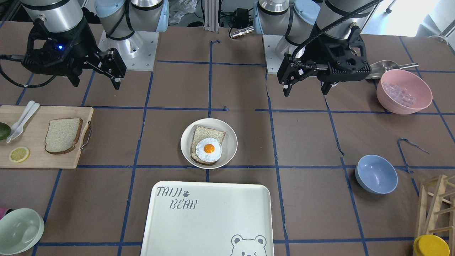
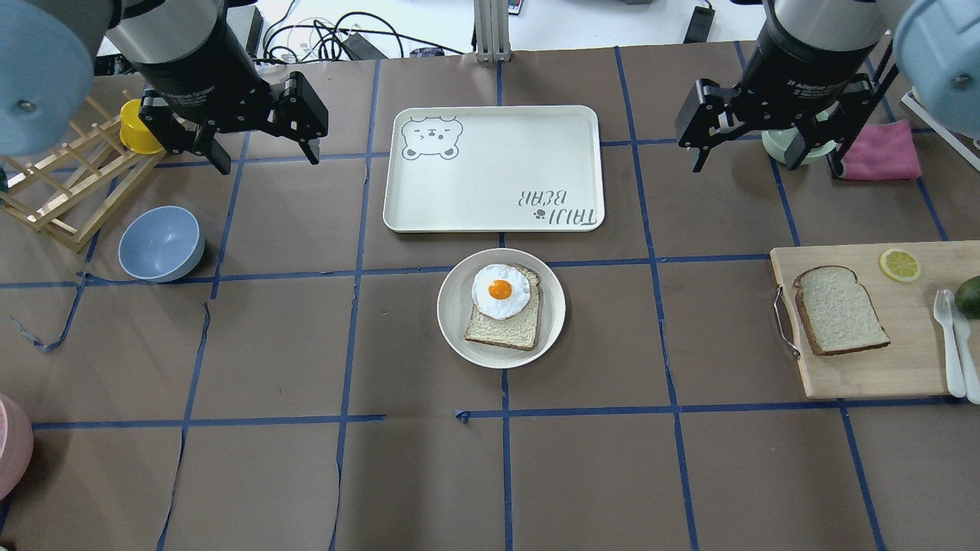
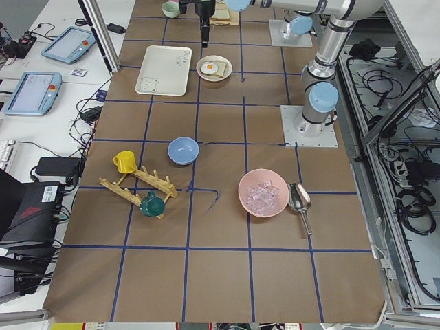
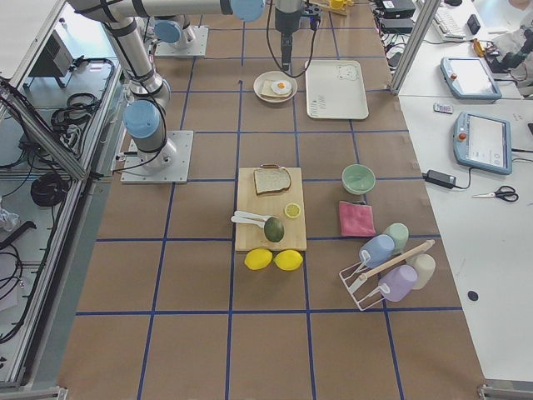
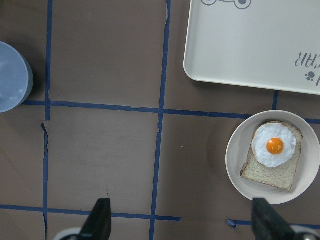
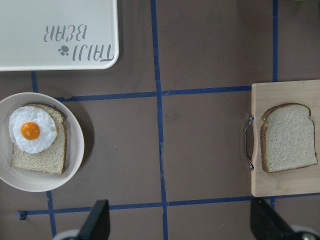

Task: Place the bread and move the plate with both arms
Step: 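Move the right gripper down over the bread slice on the cutting board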

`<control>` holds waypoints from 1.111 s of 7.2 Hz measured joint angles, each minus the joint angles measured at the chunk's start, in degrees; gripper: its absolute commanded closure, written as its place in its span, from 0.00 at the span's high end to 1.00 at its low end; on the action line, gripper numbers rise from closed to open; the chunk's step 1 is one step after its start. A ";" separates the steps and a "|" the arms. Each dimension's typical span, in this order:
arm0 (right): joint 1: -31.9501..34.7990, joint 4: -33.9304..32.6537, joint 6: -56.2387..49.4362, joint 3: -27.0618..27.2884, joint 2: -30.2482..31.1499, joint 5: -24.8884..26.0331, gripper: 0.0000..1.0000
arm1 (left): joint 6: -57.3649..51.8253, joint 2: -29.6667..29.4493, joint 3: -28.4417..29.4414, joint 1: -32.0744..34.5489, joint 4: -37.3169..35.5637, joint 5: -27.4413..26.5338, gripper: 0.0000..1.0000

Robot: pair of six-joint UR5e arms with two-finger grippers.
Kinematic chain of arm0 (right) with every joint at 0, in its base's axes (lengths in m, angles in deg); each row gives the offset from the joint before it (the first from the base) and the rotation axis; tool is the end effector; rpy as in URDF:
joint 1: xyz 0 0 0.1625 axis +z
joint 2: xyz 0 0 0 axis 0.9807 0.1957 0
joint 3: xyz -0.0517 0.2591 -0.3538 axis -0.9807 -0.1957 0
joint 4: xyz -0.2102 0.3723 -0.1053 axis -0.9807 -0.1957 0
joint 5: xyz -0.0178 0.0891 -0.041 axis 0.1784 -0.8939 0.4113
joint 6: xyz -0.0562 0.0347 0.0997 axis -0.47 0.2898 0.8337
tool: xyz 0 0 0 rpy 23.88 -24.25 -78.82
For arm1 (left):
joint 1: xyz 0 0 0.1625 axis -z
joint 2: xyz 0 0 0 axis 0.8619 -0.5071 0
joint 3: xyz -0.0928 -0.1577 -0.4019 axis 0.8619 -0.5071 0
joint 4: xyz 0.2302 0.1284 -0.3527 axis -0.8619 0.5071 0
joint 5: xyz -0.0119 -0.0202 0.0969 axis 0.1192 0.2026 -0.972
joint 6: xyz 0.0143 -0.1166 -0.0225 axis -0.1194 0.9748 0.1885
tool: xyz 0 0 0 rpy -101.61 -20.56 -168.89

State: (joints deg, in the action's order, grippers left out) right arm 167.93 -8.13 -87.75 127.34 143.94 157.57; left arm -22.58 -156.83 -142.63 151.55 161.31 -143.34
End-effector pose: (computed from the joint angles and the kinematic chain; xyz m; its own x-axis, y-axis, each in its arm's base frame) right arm 0.1233 -0.5164 0.5004 -0.9984 0.0513 0.0242 0.0511 0.9987 -0.0086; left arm -0.1520 -0.5295 0.5140 -0.9968 -0.0796 0.0055 -0.0797 0.9956 -0.0491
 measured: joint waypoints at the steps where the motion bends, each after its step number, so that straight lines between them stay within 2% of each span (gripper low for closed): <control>1: -0.54 -0.38 -0.18 0.84 -0.82 0.50 1.00 | 0.00 0.00 0.00 0.00 0.02 0.01 1.00; 3: -2.33 -1.90 -0.73 3.92 -3.15 0.90 1.00 | 0.00 0.00 0.00 0.00 0.02 -0.01 1.00; 6: -8.39 -5.03 -2.31 9.17 -5.32 1.06 1.00 | 0.00 0.00 0.00 0.00 0.00 0.00 1.00; 8: -11.81 -11.40 -6.06 12.80 -7.13 1.40 0.82 | 0.00 0.00 0.00 0.00 0.00 -0.01 1.00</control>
State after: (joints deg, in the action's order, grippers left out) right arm 156.12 -19.54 -93.81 140.14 136.81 158.97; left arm -22.58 -156.83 -142.63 151.55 161.31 -143.35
